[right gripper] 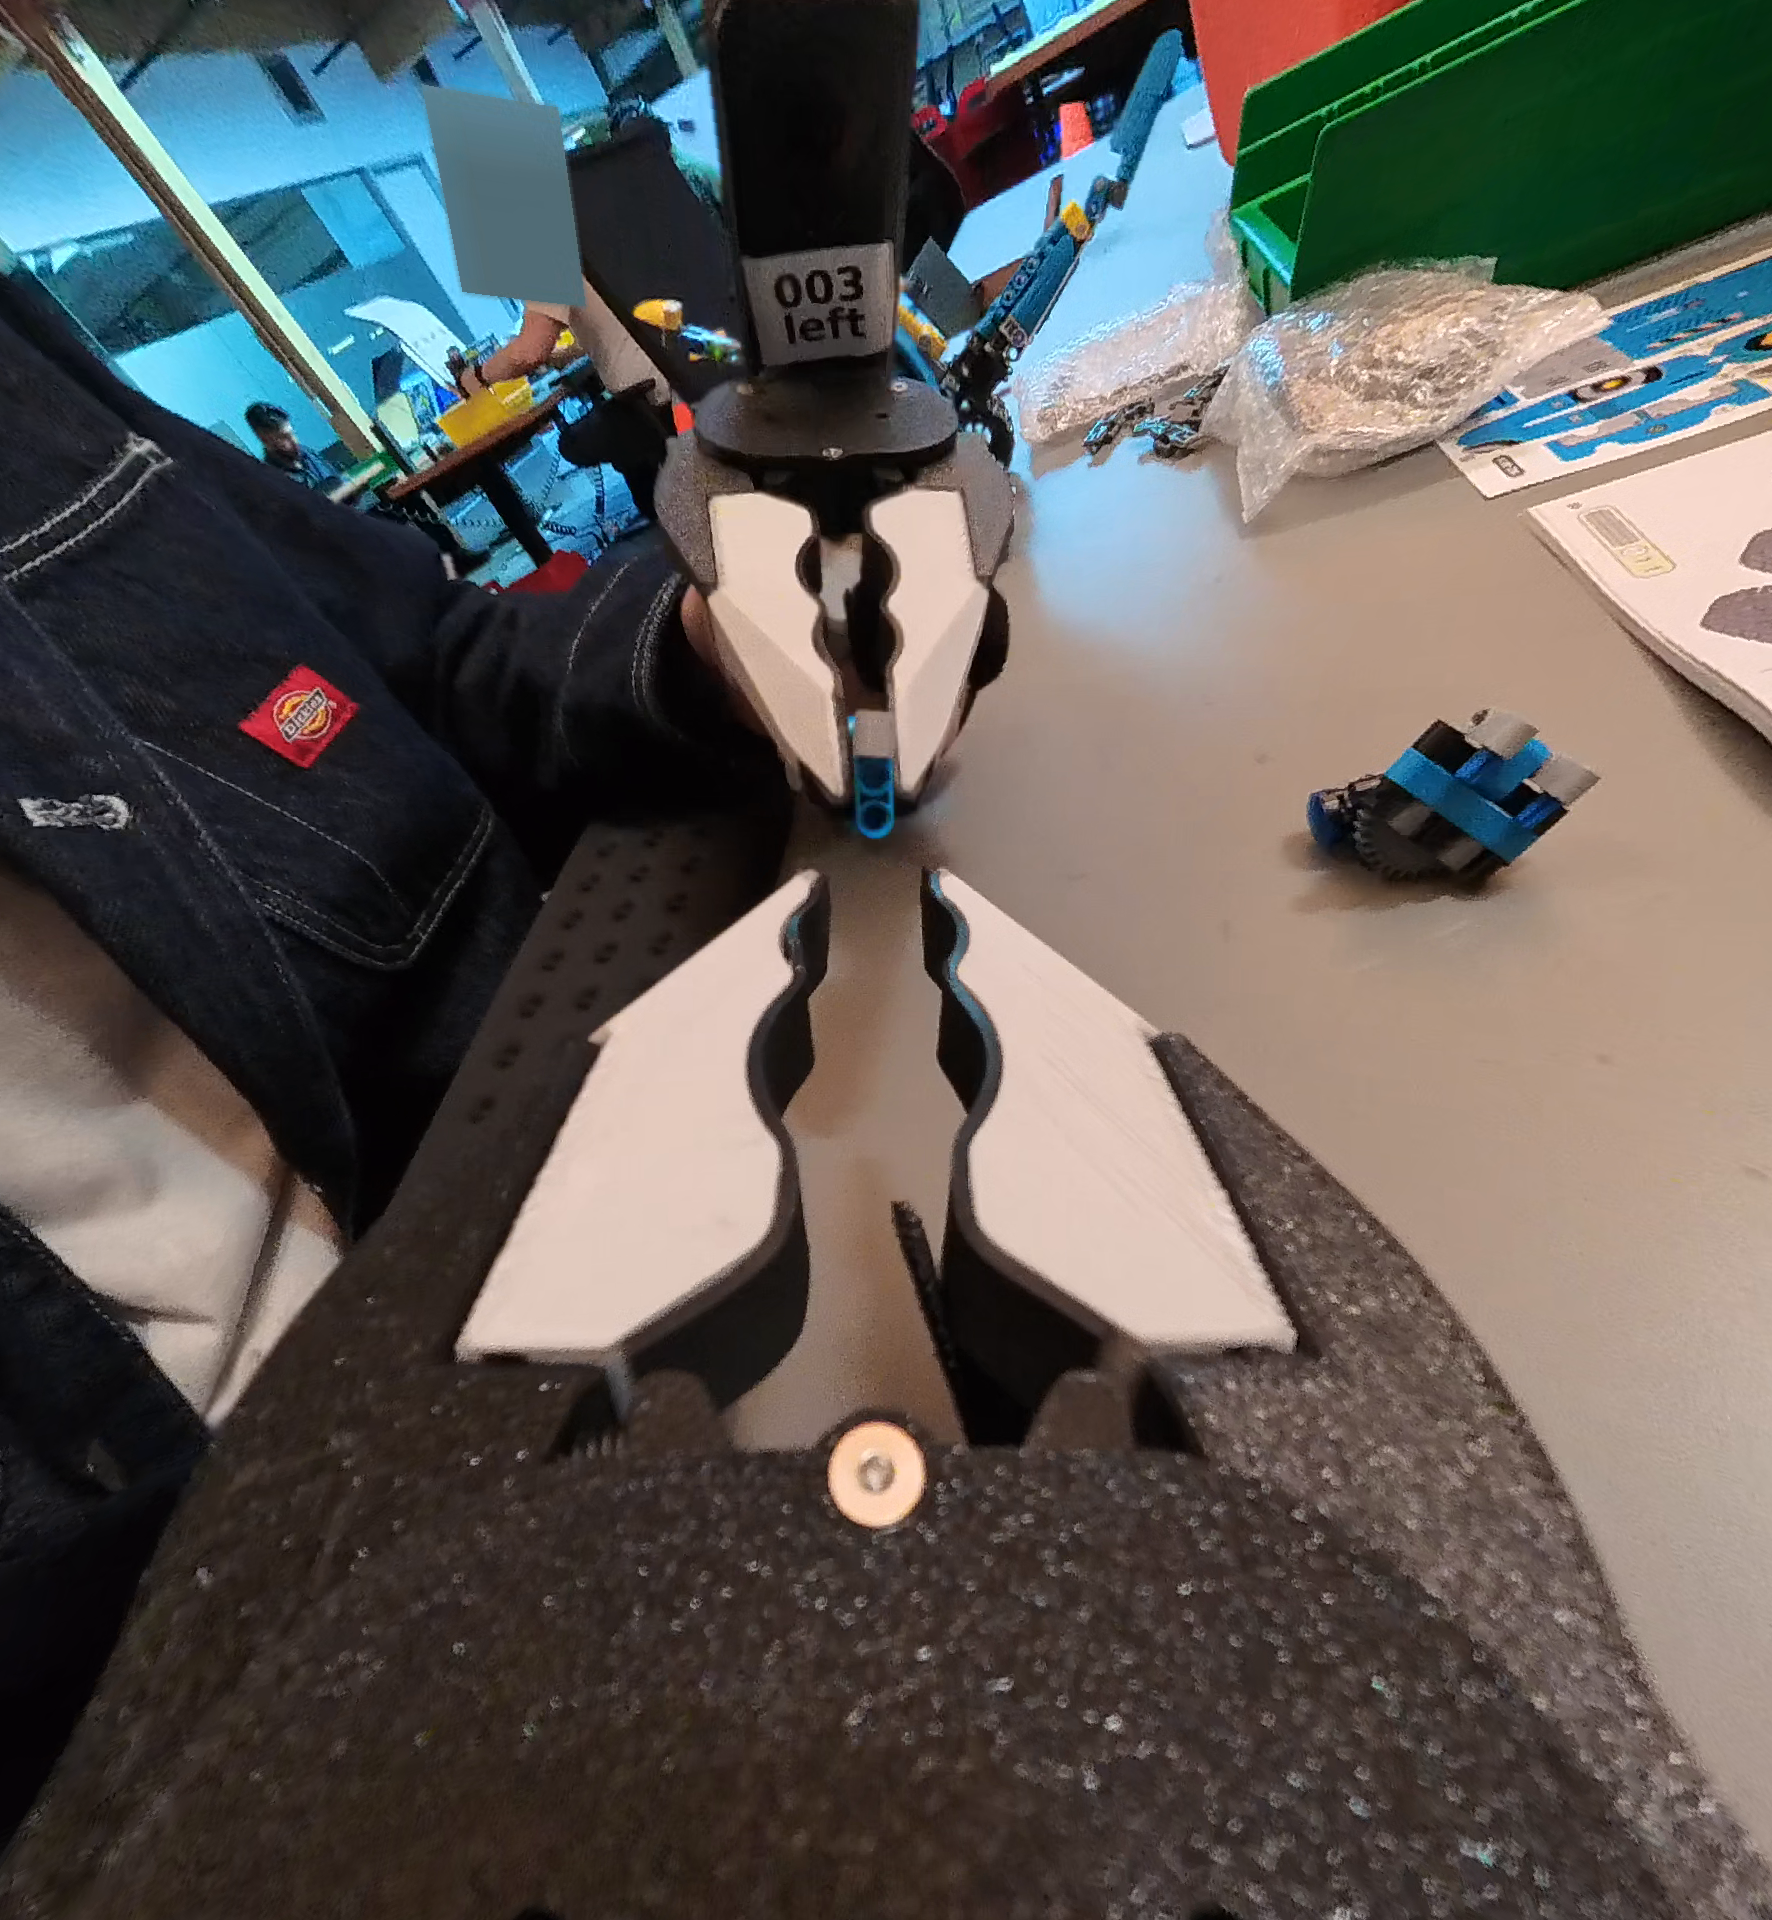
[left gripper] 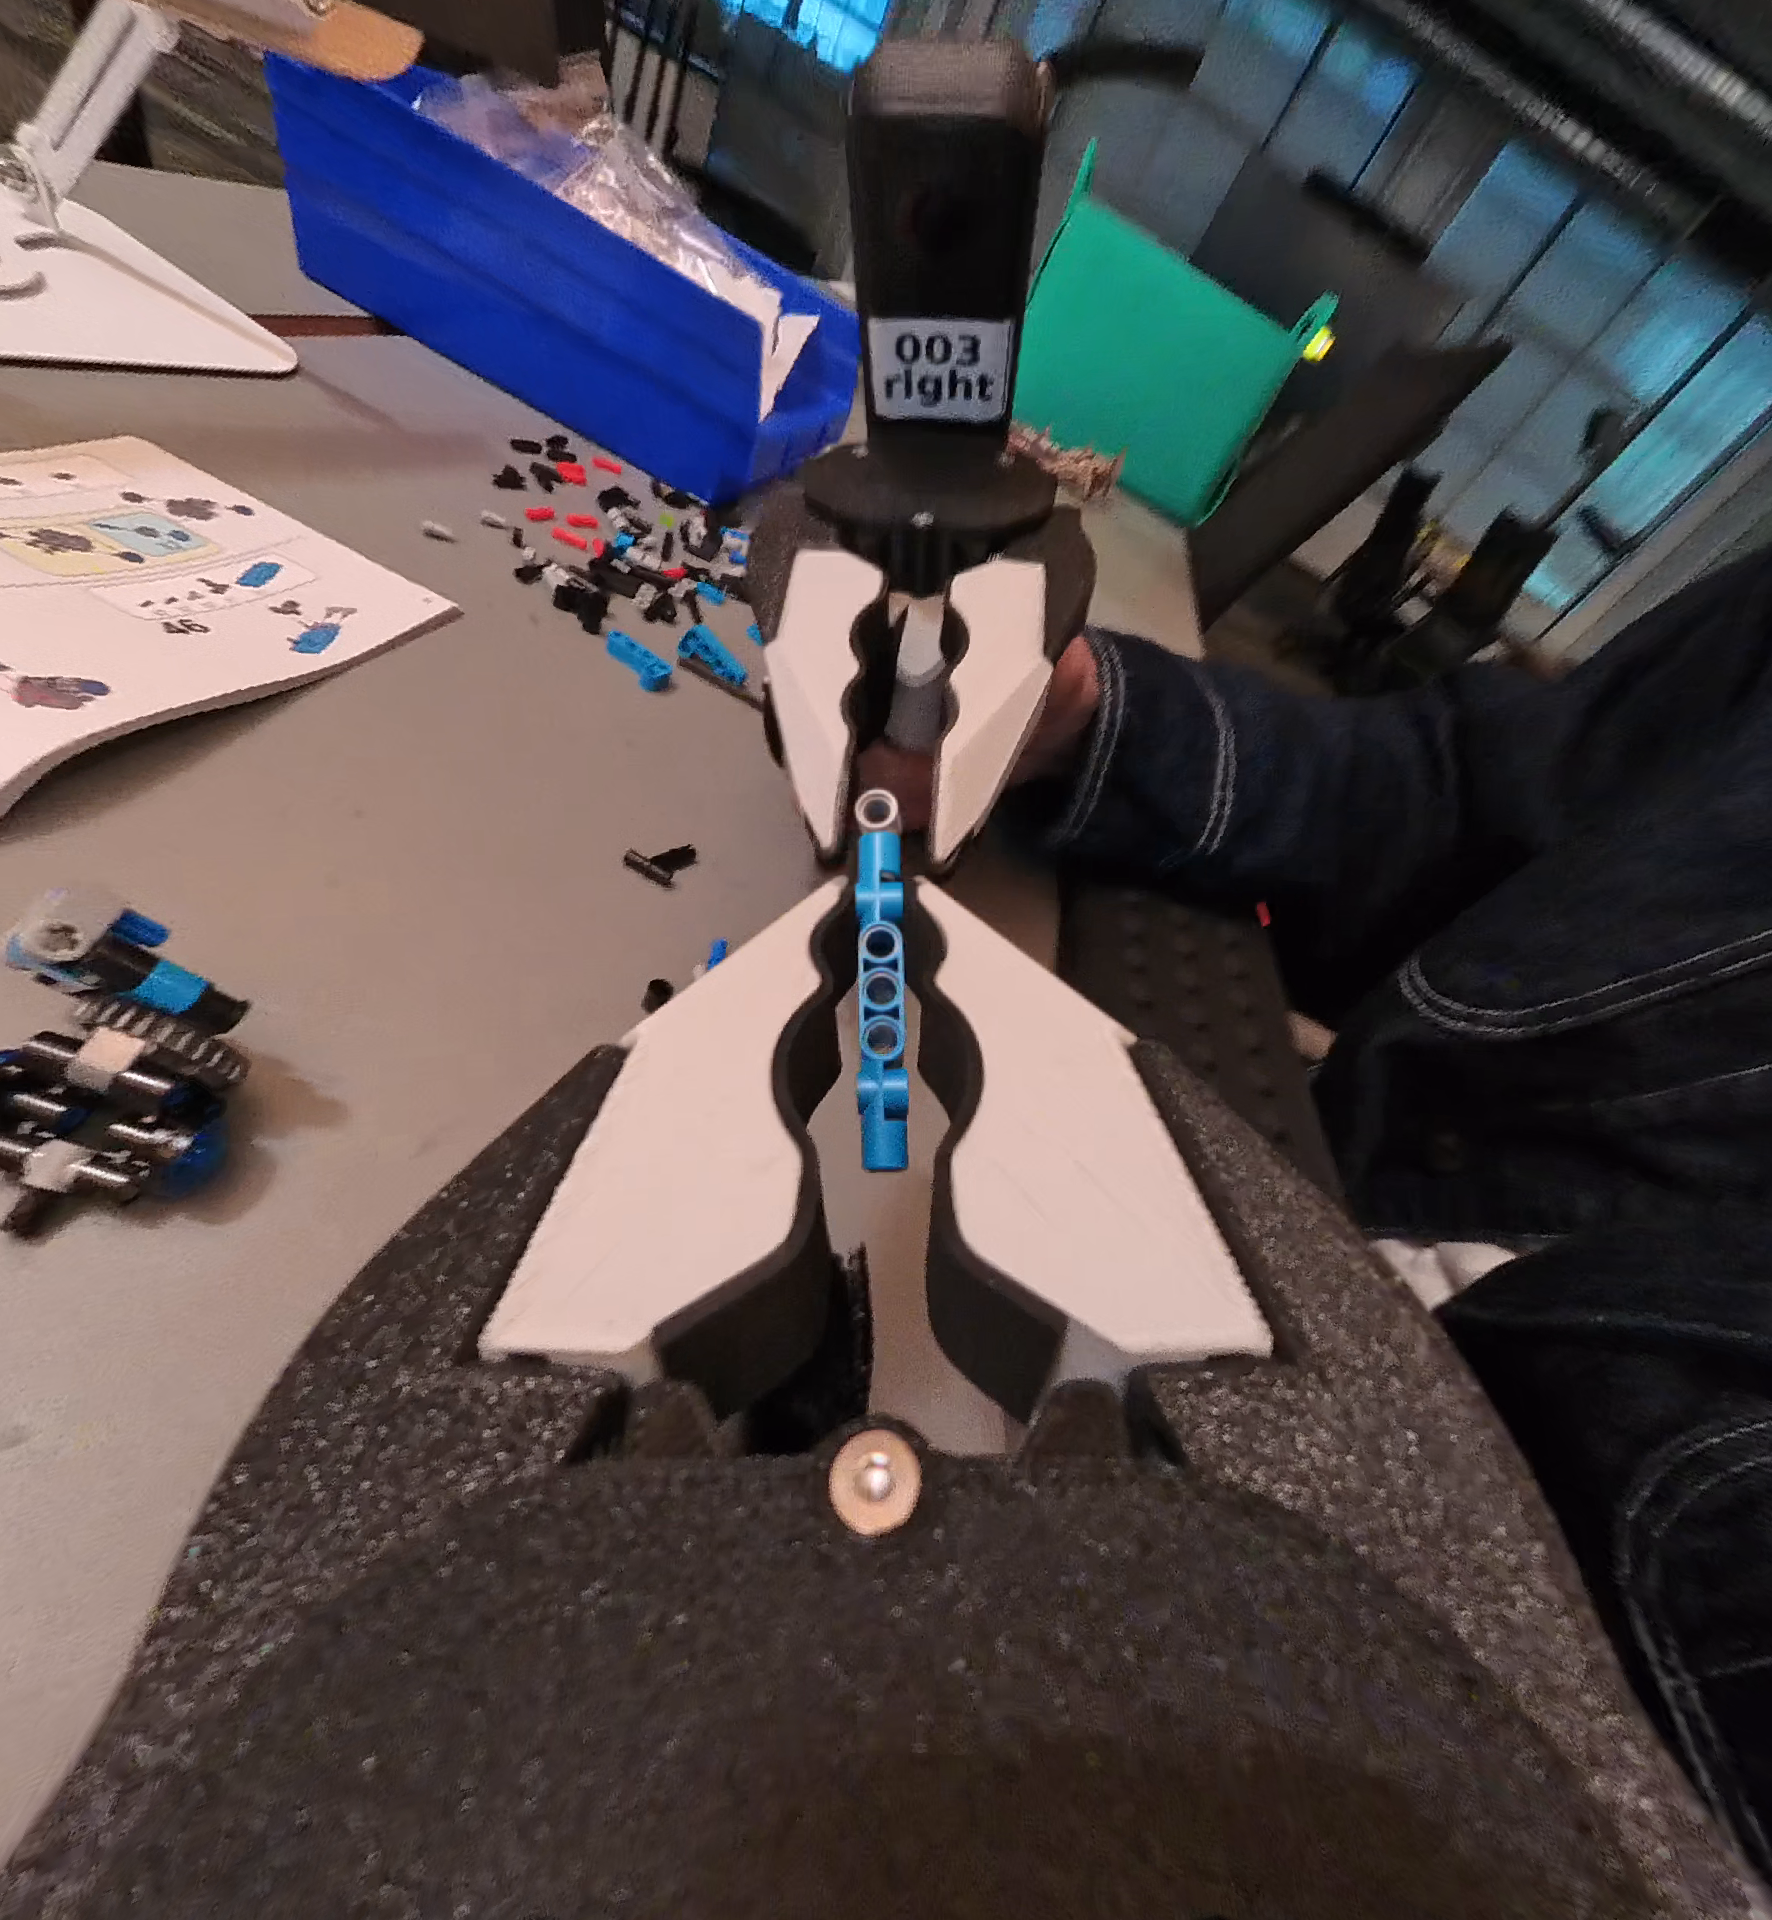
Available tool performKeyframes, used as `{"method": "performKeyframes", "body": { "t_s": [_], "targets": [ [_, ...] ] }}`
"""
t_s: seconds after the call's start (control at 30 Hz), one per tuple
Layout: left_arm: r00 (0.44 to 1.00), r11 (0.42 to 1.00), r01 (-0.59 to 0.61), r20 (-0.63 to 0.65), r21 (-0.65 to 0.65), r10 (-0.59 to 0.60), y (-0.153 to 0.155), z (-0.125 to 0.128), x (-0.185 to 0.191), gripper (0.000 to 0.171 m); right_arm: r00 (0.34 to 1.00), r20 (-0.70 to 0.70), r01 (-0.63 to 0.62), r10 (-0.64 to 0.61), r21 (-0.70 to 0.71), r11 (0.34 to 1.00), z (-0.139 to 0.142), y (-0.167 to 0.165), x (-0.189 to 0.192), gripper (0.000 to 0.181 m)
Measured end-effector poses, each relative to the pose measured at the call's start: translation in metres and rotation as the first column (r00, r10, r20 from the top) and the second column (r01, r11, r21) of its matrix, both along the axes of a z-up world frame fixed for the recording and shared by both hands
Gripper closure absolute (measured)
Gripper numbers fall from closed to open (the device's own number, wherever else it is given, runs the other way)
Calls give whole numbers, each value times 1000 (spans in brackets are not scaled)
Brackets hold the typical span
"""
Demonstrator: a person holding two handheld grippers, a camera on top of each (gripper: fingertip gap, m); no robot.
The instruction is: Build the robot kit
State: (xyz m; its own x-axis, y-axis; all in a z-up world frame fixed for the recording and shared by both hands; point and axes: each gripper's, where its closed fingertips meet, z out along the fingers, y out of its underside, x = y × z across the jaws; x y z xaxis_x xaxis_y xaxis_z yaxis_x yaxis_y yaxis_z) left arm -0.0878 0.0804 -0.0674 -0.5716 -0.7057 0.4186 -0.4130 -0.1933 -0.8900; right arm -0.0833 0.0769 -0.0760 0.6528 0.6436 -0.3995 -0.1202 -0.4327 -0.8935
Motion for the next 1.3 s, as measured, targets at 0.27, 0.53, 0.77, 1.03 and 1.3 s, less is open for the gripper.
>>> {"method": "performKeyframes", "body": {
  "t_s": [0.27, 0.53, 0.77, 1.03, 1.3],
  "targets": [
    [994, 988, -51, -100, -145, 37, 10, -5, 1, 164, 997, 4, 78, -78, -27, 997, -1, 3, 23, 161],
    [961, 962, -255, -138, -100, 240, 43, -16, 1, 164, 855, 510, 188, -93, -138, 972, -71, -19, 54, 164],
    [927, 926, -322, -134, 195, 351, 53, -44, 7, 164, 758, 651, 154, -40, -120, 981, -82, -7, 35, 163],
    [943, 881, -213, -147, 423, 299, 36, -69, 4, 164, 764, 645, 180, -27, -172, 969, -83, -13, 31, 168],
    [948, 882, -194, -150, 430, 281, 32, -71, 4, 164, 789, 614, 183, -21, -202, 962, -89, -7, 32, 161]
  ]
}}
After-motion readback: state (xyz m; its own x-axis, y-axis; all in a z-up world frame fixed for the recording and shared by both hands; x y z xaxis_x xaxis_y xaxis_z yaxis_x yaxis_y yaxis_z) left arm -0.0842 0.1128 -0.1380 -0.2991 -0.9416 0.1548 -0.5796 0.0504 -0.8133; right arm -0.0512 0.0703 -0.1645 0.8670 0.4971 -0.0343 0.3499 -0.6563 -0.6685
